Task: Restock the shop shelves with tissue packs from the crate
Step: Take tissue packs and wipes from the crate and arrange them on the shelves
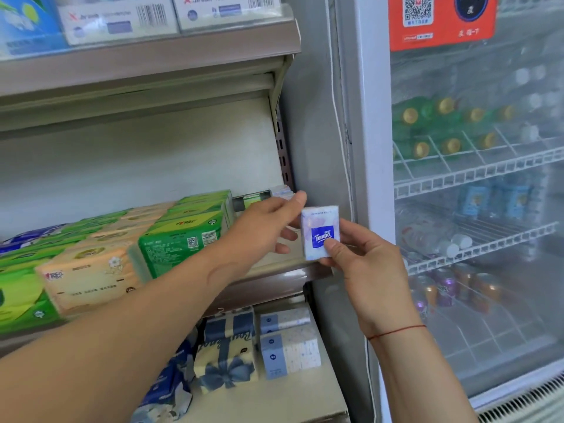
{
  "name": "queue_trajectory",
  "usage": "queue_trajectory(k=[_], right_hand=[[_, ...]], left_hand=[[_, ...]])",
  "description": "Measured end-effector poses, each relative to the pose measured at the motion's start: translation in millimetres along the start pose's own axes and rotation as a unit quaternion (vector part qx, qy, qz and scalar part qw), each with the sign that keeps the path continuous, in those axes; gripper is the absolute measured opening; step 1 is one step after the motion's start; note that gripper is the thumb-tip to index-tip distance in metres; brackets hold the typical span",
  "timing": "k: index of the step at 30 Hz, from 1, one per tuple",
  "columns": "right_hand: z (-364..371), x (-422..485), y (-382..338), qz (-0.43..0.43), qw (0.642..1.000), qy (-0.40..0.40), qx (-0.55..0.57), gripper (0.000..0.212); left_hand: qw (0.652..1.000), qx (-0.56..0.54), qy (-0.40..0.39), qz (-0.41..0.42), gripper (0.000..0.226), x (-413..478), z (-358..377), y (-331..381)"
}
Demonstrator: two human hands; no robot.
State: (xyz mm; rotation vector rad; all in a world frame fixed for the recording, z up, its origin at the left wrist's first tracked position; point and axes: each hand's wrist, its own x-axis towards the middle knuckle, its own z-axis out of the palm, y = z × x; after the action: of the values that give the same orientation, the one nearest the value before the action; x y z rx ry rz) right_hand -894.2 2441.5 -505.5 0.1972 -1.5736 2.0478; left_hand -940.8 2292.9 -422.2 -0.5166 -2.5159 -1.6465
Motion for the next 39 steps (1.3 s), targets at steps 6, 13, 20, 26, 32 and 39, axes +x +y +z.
queue_trajectory(k=[6, 13, 20, 26, 32, 39], right_hand=[[3.1, -9.1, -2.1, 0.018, 1.0, 0.017, 0.008, 0.03], [4.5, -9.4, -0.1, 0.015, 1.0, 0.008, -0.001, 0.037], [1.9, -0.9, 8.0, 0.023, 0.997, 0.062, -0.033, 0.025], [0.0, 1.8, 7.6, 0.034, 0.998, 0.043, -0.006, 0.025], [-0.9, -0.2, 5.5, 0.053, 0.998, 0.031, 0.022, 0.023], [4.0, -2.9, 4.7, 0.06, 0.998, 0.029, 0.019, 0.022]], left_hand=[[0.999, -0.041, 0.001, 0.003, 0.037, -36.9, -6.3, -0.9], [0.998, 0.032, 0.031, 0.05, 0.012, -17.5, 0.8, -6.5], [0.991, 0.064, 0.119, 0.014, 0.013, 53.5, 8.3, -33.9], [0.979, 0.12, 0.162, -0.021, 0.029, 91.7, 14.1, -61.6], [0.976, 0.137, 0.164, -0.04, 0.025, 108.6, 11.4, -69.3], [0.978, 0.146, 0.141, -0.05, 0.02, 109.6, 7.4, -67.8]])
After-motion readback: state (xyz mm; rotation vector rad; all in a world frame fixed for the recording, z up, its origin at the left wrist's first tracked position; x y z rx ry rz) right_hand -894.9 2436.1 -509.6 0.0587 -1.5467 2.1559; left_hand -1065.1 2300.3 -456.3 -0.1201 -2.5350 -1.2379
